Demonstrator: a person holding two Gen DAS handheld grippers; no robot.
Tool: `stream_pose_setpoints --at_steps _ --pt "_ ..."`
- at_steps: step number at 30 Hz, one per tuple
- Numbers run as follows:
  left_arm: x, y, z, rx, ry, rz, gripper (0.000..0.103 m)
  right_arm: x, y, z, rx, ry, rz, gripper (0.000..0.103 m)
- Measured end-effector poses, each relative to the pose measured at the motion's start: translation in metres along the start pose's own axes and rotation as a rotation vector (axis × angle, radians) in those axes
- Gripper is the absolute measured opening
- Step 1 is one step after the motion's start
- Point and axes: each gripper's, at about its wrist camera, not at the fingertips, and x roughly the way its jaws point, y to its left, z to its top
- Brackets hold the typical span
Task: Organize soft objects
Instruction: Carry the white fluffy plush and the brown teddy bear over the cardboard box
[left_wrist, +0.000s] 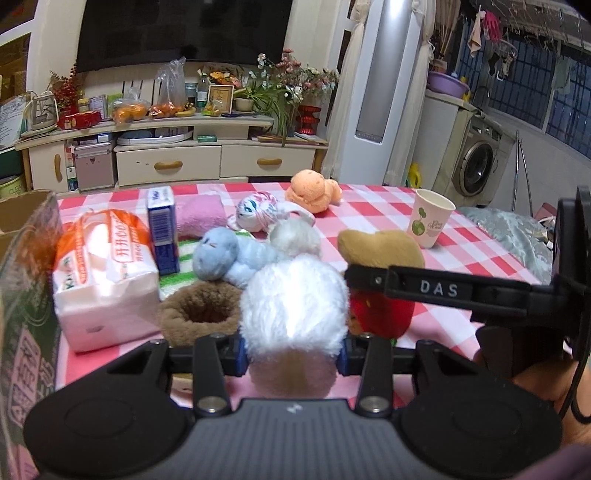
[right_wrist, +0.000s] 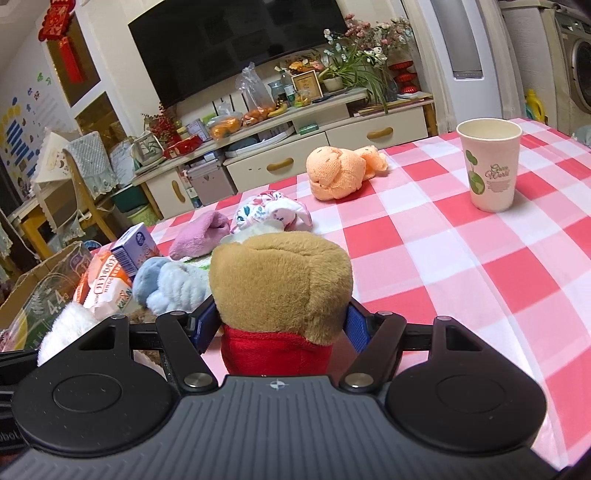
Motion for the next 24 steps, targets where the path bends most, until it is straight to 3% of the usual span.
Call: stream_pose_setpoints --at_steps 24 --pt "-0.055 0.04 0.006 -0.07 -0.102 0.003 0.041 -0.037 0.042 -0.014 -0.033 -0.007 -0.012 0.086"
